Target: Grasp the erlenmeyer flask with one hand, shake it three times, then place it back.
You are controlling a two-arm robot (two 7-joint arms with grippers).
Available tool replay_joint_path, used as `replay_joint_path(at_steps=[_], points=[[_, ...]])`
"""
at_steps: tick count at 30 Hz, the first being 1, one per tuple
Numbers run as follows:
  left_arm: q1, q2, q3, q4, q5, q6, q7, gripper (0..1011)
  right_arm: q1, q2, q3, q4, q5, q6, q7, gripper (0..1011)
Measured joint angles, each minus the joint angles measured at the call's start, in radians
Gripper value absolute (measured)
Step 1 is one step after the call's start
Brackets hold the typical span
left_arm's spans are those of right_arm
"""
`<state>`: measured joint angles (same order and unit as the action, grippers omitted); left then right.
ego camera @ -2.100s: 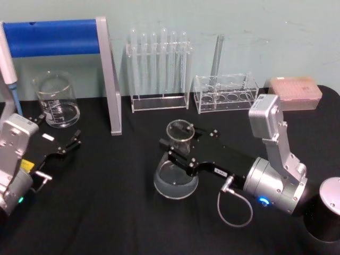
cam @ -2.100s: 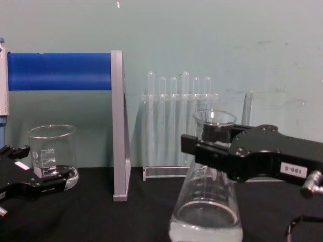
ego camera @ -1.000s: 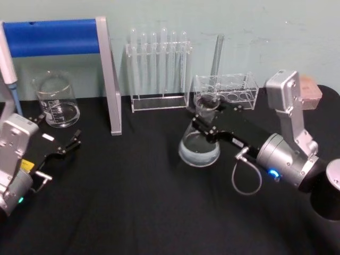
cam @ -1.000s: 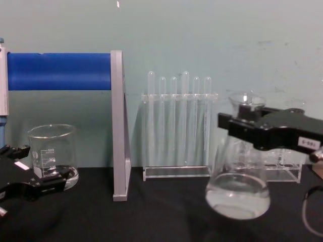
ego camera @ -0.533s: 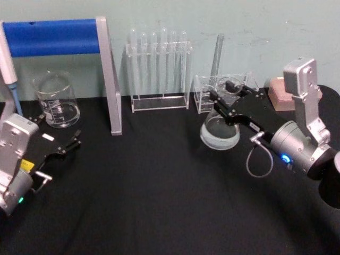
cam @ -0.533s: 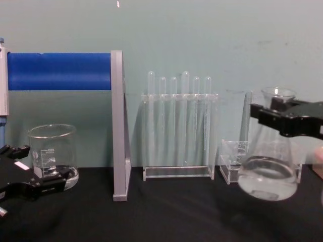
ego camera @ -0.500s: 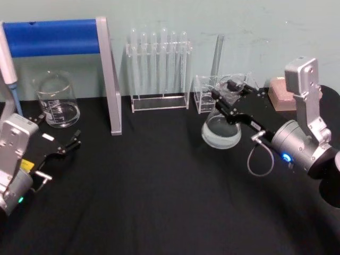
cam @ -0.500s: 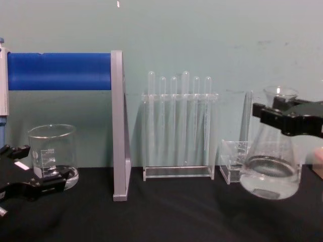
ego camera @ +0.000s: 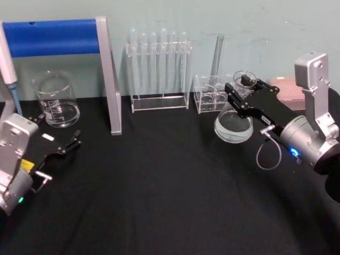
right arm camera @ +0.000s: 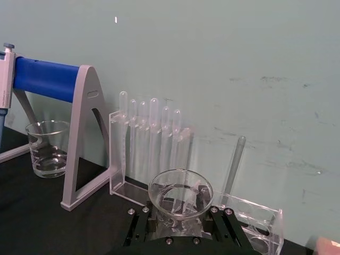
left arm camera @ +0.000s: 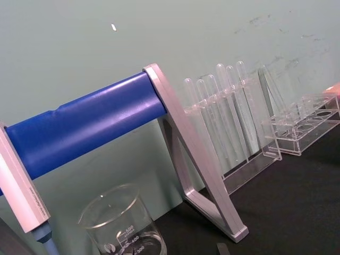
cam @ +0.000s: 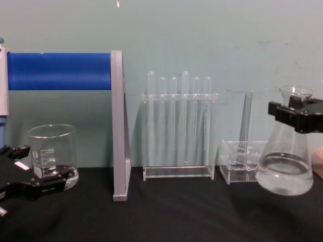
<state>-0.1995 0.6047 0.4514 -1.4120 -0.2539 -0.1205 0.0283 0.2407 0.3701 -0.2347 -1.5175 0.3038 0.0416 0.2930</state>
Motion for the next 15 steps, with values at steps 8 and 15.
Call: replay_joint_path(at_steps=[8, 15], points=[[0.000, 0.000, 0.000, 0.000, 0.000, 0.000, 0.000, 1001, -0.024, -0.001, -0.014, -0.036, -0.003, 0.011, 0.032, 456], [0.000, 0.000, 0.000, 0.000, 0.000, 0.000, 0.000, 1001, -0.055, 0.009, -0.060, -0.093, 0.011, 0.019, 0.086, 456]])
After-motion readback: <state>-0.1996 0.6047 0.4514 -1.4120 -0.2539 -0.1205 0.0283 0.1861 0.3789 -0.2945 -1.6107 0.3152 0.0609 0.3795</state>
